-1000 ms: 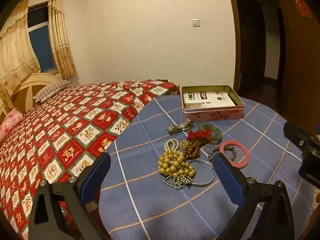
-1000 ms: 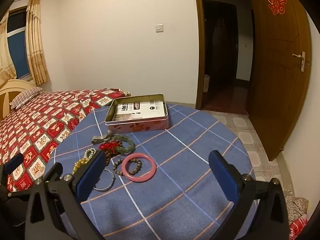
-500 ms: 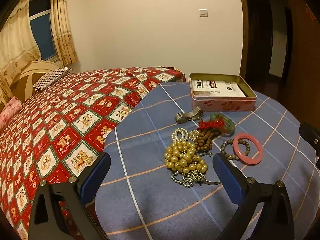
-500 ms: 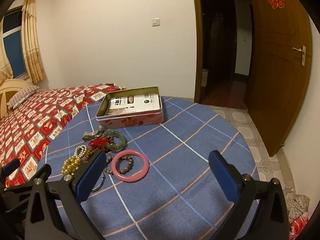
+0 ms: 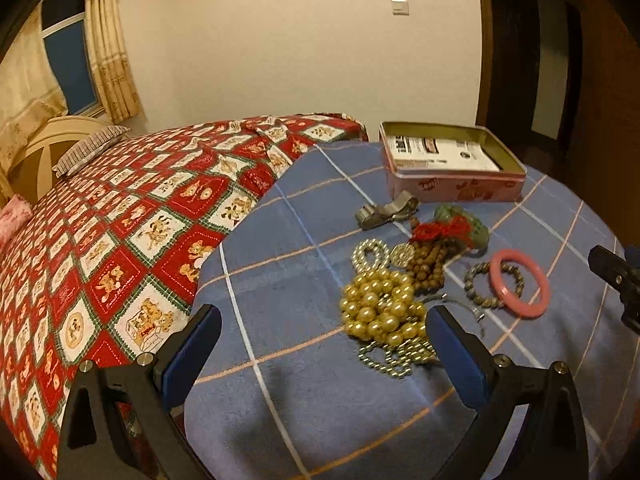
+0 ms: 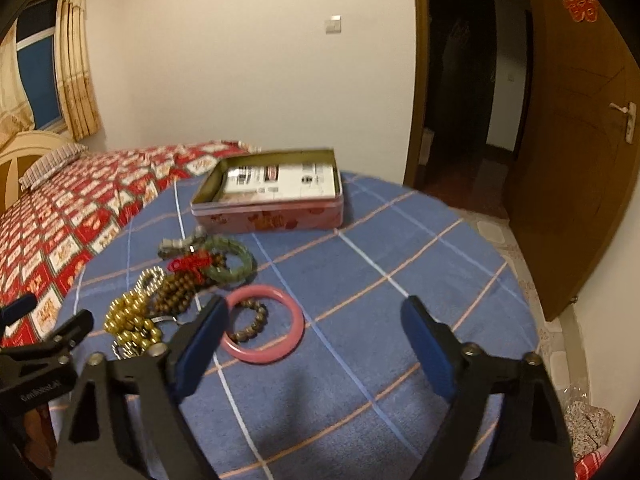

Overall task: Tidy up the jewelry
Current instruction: 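Move both grippers toward the jewelry pile beside the pink tin, then grasp the pink bangle with the right gripper while the left gripper grasps the gold bead necklace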

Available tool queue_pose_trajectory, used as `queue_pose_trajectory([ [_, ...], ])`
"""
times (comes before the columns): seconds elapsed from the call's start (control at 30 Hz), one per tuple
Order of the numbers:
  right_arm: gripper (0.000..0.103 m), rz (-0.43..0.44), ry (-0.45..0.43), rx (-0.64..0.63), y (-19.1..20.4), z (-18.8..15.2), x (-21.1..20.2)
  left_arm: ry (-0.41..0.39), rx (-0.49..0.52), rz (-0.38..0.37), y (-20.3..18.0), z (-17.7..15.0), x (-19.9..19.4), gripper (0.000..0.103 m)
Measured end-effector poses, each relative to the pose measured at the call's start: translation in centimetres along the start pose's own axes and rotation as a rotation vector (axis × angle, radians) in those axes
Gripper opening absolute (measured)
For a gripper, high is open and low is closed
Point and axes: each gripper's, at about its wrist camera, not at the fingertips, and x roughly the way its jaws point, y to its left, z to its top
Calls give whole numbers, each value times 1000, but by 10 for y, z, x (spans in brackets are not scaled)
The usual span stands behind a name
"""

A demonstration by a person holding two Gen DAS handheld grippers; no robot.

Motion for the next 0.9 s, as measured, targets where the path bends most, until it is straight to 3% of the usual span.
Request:
queue_pose_trajectory([
  [0.1,78,6,37,3,-4,-3,12,24,8,-17,4,-3,11,102],
  [0.27,59,55,108,9,-9,-4,34,52,15,-68,6,-2,25,102],
  [0.43,59,82,140,-23,-2,0,50,42,29,-120,1,10,30,102],
  [0.6,59,90,214,-53,5,-1,74,89,55,-140,-13,11,49,100],
  [0.63,59,92,232,-57,7,-1,78,96,60,-138,-16,11,52,97],
  [0.7,58,78,229,-74,9,-1,81,128,60,-144,-18,10,61,75],
  [0.8,56,68,228,-94,10,-1,84,165,-10,-235,-10,10,70,58],
  [0.87,43,49,217,-126,12,0,85,167,-40,-273,-6,10,71,52],
  [0.9,37,69,215,-131,11,0,84,164,-46,-279,-6,9,71,45],
])
